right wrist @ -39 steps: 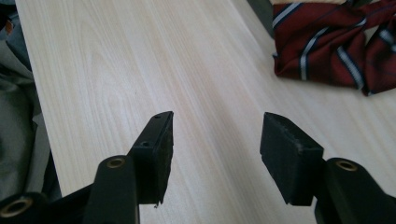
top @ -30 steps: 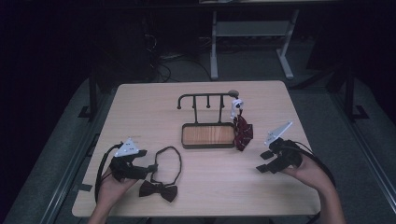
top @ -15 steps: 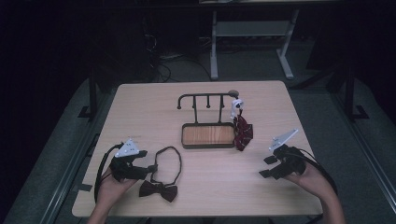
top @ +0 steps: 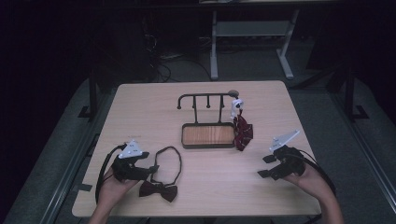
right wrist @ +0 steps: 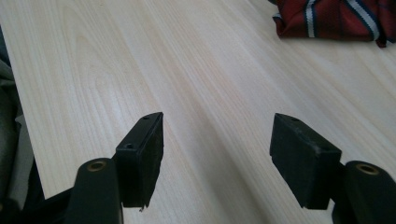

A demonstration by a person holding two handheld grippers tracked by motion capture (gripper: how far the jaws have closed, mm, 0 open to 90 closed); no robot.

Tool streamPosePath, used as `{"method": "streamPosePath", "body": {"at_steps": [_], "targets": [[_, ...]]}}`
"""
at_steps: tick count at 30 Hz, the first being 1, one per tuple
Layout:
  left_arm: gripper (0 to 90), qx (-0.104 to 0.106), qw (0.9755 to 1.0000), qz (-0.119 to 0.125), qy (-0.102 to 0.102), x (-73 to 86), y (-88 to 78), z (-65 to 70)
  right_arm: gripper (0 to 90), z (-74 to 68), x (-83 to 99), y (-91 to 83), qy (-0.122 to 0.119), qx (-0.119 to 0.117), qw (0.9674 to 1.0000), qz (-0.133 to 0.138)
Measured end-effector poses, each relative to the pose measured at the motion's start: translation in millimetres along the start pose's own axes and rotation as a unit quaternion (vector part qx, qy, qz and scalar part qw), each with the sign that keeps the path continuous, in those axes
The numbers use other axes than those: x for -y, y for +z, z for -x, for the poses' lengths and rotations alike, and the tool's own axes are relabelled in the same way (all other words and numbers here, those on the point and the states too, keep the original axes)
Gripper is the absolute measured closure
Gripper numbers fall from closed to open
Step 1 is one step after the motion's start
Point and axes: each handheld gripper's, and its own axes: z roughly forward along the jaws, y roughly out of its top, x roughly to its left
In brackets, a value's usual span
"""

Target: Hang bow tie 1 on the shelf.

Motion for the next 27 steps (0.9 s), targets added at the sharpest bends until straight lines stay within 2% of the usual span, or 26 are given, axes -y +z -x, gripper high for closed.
{"method": "streamPosePath", "body": {"at_steps": [2,5,8,12,16,19,21,27], "targets": [[35.8,0.005,1.0,-0.003,0.0,-1.7,-0.4,0.1,34.6,-0.3,-0.5,2.6,-0.005,0.0,1.0,-0.006],[38.8,0.0,0.9996,-0.022,0.016,-8.5,-0.4,-0.1,34.5,-0.2,-0.4,4.8,-0.004,-0.002,0.9999,-0.009],[43.0,0.009,0.9991,-0.032,0.025,-15.2,1.2,-3.1,34.5,0.0,-0.1,5.3,-0.004,-0.002,1.0,-0.008],[48.0,0.02,0.9987,-0.045,0.01,-18.3,5.6,-13.3,34.7,-0.6,-0.7,3.0,-0.006,0.0,1.0,-0.008],[50.6,0.018,0.9979,-0.063,0.003,-22.9,10.1,-21.5,34.8,-1.0,-1.0,-0.2,-0.004,-0.001,1.0,-0.004],[49.9,0.021,0.9963,-0.083,-0.002,-28.3,16.0,-26.5,34.8,-1.6,-1.3,-1.4,-0.007,0.002,1.0,-0.001],[50.2,0.019,0.9953,-0.095,0.003,-32.1,19.8,-28.9,34.9,-1.8,-1.7,-1.4,-0.008,0.004,1.0,-0.001],[55.9,0.035,0.992,-0.121,0.0,-40.7,31.6,-35.5,35.1,-3.0,-3.4,-0.6,-0.013,0.004,0.9999,-0.004]]}}
